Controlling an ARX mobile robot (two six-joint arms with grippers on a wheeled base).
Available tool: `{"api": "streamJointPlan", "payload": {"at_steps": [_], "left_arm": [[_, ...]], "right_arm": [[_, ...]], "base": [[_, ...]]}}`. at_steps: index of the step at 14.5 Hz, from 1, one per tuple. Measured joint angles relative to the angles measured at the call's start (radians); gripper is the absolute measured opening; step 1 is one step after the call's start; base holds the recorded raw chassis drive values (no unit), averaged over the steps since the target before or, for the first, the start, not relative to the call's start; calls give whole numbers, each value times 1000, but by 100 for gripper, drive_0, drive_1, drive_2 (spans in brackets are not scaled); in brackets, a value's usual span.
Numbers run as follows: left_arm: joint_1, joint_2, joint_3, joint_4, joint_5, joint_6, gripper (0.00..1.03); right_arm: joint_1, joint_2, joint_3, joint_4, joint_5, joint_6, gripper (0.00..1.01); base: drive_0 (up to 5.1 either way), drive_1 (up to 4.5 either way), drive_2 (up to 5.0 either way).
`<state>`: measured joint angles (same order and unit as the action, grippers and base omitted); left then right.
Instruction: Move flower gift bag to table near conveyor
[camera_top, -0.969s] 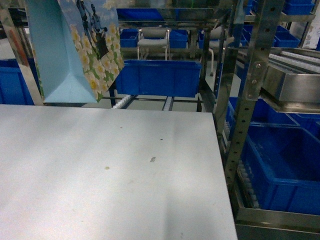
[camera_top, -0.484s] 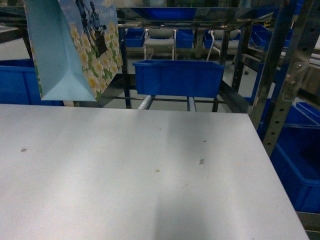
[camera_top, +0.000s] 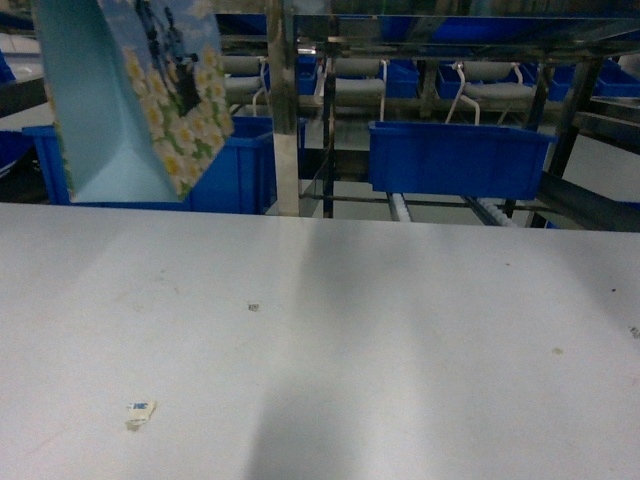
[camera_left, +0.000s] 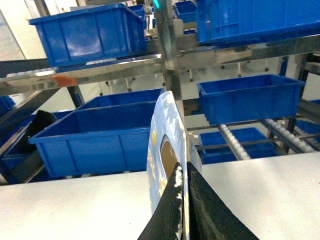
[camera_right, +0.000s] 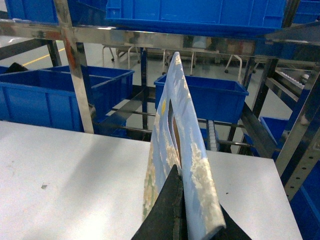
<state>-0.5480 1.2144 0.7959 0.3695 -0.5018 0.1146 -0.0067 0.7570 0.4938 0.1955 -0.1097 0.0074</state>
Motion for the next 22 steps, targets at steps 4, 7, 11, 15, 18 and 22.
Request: {"api": "streamJointPlan", "payload": {"at_steps": [4,7,11,15,18,22], "left_arm": [[-14,0,0,0,12,3,2],[-13,0,0,1,13,3,2],[-13,0,0,0,12,3,2],[-12,0,0,0,8,3,2],[-12,0,0,0,8,3,2],[-12,0,0,0,8,3,2]], "right_arm": [[-2,0,0,-2,11,0,2],[-1,0,0,-2,11,0,2],[-1,0,0,-2,11,0,2],[-1,0,0,-2,11,0,2],[-1,0,0,-2,10,0,2],[-31,32,2,33,-23,0,2]], "base": [[0,0,0],[0,0,0],[0,0,0],[0,0,0],[0,0,0],[0,0,0]]}}
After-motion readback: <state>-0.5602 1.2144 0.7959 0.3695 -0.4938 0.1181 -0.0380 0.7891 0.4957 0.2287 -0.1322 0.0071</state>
